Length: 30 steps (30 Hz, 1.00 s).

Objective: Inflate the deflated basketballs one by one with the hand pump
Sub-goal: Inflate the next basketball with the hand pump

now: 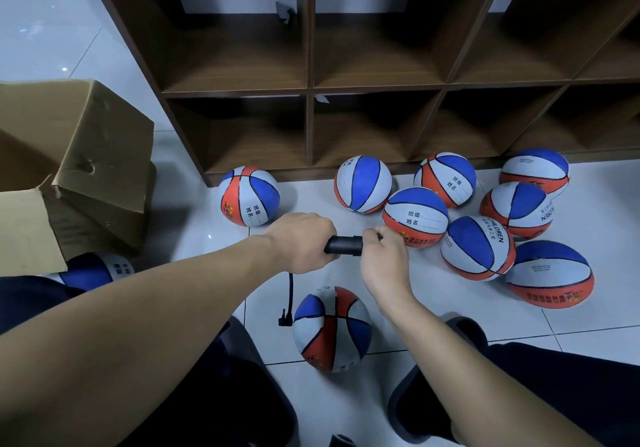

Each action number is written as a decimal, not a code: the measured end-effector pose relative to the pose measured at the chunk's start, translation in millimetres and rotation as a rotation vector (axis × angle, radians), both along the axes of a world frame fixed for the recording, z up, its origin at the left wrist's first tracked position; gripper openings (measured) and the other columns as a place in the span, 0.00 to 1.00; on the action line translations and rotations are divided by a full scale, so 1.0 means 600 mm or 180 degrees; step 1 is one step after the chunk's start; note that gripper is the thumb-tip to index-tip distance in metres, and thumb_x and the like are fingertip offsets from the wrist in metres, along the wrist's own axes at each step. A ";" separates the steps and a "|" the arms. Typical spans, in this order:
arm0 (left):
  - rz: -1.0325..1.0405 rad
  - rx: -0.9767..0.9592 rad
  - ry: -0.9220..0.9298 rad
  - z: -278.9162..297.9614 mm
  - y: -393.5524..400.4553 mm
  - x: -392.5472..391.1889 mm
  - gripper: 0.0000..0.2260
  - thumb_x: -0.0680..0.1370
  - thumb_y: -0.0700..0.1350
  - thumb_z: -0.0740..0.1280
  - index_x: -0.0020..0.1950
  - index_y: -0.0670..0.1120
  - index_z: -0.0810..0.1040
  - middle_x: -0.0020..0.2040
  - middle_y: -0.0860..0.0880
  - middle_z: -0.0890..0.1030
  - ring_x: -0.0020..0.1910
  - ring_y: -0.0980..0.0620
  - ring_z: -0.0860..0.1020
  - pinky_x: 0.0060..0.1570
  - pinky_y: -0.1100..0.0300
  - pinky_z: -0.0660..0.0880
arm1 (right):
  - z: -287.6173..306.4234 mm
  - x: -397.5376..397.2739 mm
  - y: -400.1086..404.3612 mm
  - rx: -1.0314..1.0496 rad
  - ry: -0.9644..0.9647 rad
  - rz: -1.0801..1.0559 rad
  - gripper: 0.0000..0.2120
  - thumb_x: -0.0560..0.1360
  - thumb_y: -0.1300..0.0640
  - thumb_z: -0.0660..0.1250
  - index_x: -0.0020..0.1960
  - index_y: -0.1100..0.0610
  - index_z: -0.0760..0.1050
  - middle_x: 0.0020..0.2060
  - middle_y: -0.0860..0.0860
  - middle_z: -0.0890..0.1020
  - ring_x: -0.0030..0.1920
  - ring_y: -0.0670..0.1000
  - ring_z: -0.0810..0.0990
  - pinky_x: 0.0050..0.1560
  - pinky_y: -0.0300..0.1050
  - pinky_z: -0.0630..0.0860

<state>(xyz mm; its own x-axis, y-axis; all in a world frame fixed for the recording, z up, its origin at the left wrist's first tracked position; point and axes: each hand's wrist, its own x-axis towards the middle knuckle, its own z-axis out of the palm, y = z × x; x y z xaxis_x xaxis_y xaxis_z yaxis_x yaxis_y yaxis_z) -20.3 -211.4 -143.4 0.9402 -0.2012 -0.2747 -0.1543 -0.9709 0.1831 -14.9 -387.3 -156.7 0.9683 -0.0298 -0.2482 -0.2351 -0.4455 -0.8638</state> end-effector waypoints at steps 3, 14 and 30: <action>-0.0024 0.0001 0.0004 -0.001 0.001 0.001 0.14 0.83 0.59 0.66 0.44 0.52 0.79 0.36 0.51 0.79 0.35 0.47 0.79 0.34 0.55 0.74 | 0.000 0.000 -0.001 0.0014 0.0003 0.0008 0.15 0.85 0.55 0.60 0.39 0.55 0.70 0.36 0.50 0.73 0.38 0.52 0.71 0.39 0.49 0.69; 0.0140 -0.0157 0.0179 -0.009 0.037 0.001 0.16 0.82 0.64 0.68 0.44 0.53 0.79 0.36 0.53 0.80 0.36 0.51 0.79 0.35 0.54 0.76 | 0.013 0.026 -0.031 -0.0129 -0.0093 0.0097 0.17 0.83 0.58 0.62 0.36 0.57 0.66 0.30 0.48 0.68 0.34 0.51 0.66 0.37 0.50 0.65; 0.0182 -0.0091 0.0132 0.004 0.033 0.000 0.16 0.83 0.61 0.67 0.43 0.52 0.79 0.35 0.52 0.80 0.35 0.49 0.79 0.33 0.56 0.74 | 0.019 0.020 -0.035 -0.0032 -0.0205 -0.0235 0.15 0.82 0.59 0.60 0.37 0.56 0.62 0.32 0.50 0.67 0.35 0.52 0.64 0.38 0.51 0.64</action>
